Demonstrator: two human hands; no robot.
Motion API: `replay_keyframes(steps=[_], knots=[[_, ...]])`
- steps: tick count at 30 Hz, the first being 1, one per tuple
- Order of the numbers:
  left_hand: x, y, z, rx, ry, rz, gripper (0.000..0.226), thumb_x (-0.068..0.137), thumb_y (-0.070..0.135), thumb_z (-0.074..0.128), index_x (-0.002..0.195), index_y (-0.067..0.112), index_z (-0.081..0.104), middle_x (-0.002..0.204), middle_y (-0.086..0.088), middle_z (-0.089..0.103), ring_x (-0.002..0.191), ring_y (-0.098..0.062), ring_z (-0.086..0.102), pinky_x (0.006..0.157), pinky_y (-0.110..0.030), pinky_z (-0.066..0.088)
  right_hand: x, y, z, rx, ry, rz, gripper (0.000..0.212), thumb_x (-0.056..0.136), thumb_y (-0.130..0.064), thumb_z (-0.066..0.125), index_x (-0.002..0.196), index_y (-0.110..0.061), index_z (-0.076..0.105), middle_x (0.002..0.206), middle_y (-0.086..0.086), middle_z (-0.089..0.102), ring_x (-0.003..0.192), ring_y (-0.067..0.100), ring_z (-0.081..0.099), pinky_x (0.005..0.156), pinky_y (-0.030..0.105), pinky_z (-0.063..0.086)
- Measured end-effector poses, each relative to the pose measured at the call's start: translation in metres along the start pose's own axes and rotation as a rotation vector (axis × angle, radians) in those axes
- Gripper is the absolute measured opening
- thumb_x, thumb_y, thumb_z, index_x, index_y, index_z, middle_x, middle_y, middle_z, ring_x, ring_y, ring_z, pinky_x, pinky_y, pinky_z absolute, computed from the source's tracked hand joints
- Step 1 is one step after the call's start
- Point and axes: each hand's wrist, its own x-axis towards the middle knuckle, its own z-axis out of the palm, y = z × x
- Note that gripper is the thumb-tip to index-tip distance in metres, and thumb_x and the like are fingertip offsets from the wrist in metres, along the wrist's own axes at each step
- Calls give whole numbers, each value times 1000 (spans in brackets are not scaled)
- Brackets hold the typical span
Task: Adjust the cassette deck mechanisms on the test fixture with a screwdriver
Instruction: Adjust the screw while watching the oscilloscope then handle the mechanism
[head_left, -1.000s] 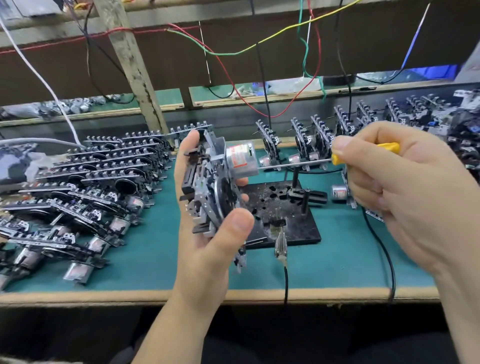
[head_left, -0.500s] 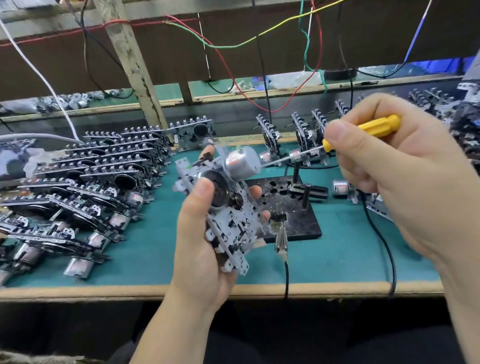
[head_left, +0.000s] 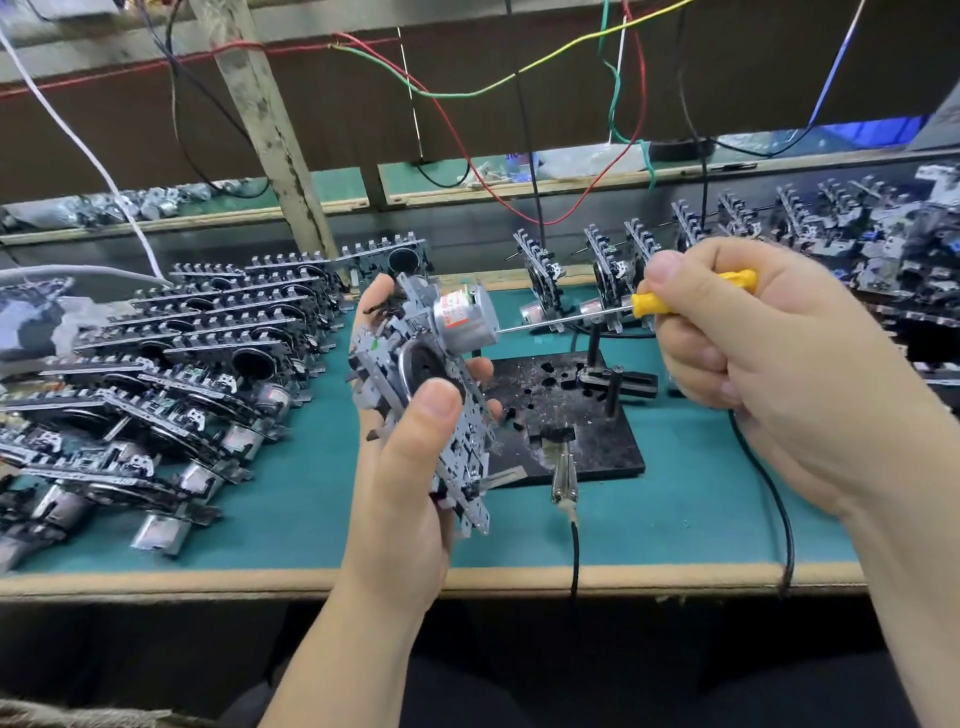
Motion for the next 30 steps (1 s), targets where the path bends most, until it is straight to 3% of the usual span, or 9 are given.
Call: replay_keyframes(steps=[4,7,10,12,16,22,27,29,30], knots=[[3,-3,-10,-35,-77,-40,38,82,49,67,116,33,73,112,3,72,106,-23,66,90,-53,53,0,3,-5,-114,-39,-51,28,99,-28,62,72,-23,55,52,-8,37,45,10,26,41,19,23],[6,-2,-17,-153,-74,-144,42,84,47,57,116,27,74,113,-5,72,103,-28,67,83,-48,58,0,3,-10,-307,-80,-157,19,95,-43,63,83,-30,56,57,-6,43,52,25,32,47,39,33],[7,0,-17,-152,-117,-208,43,84,49,56,112,24,77,113,-7,72,103,-29,67,86,-49,58,0,3,-14,-382,-42,-195,20,89,-54,60,89,-35,52,64,-2,43,62,41,33,55,58,37],[6,-2,-16,-161,-112,-213,43,85,50,55,112,24,77,115,-7,72,104,-29,66,88,-53,55,-3,5,-11,-313,0,-213,18,88,-53,63,87,-38,53,67,-4,45,62,34,34,56,52,37],[6,-5,-11,-176,-105,-200,40,85,51,54,111,30,77,114,-2,72,105,-26,66,92,-54,52,-12,15,4,-5,120,-213,18,95,-35,67,85,-29,54,64,-10,51,56,11,43,51,19,39],[5,-4,-6,-94,-58,-139,39,82,48,64,113,27,75,109,-3,72,103,-24,66,91,-51,55,-15,26,14,185,246,-118,11,81,-38,72,78,-28,68,64,-6,58,54,9,49,50,15,42],[5,-5,-4,60,-17,-81,108,63,64,83,152,21,40,132,-14,61,113,-30,62,104,-58,47,-9,23,6,82,176,-81,16,82,-36,69,83,-24,59,62,-7,52,55,9,45,51,15,39],[4,-6,-4,53,-5,-88,113,60,66,84,152,18,39,136,-19,59,113,-31,61,106,-63,45,-6,20,4,80,139,-66,15,81,-32,68,85,-22,58,61,-7,52,54,9,44,51,15,38],[3,-7,-5,22,-20,-83,105,63,65,83,149,19,44,132,-16,62,113,-29,62,105,-62,46,-5,19,3,95,121,-56,15,81,-31,67,85,-21,57,61,-7,51,54,10,44,51,15,38]])
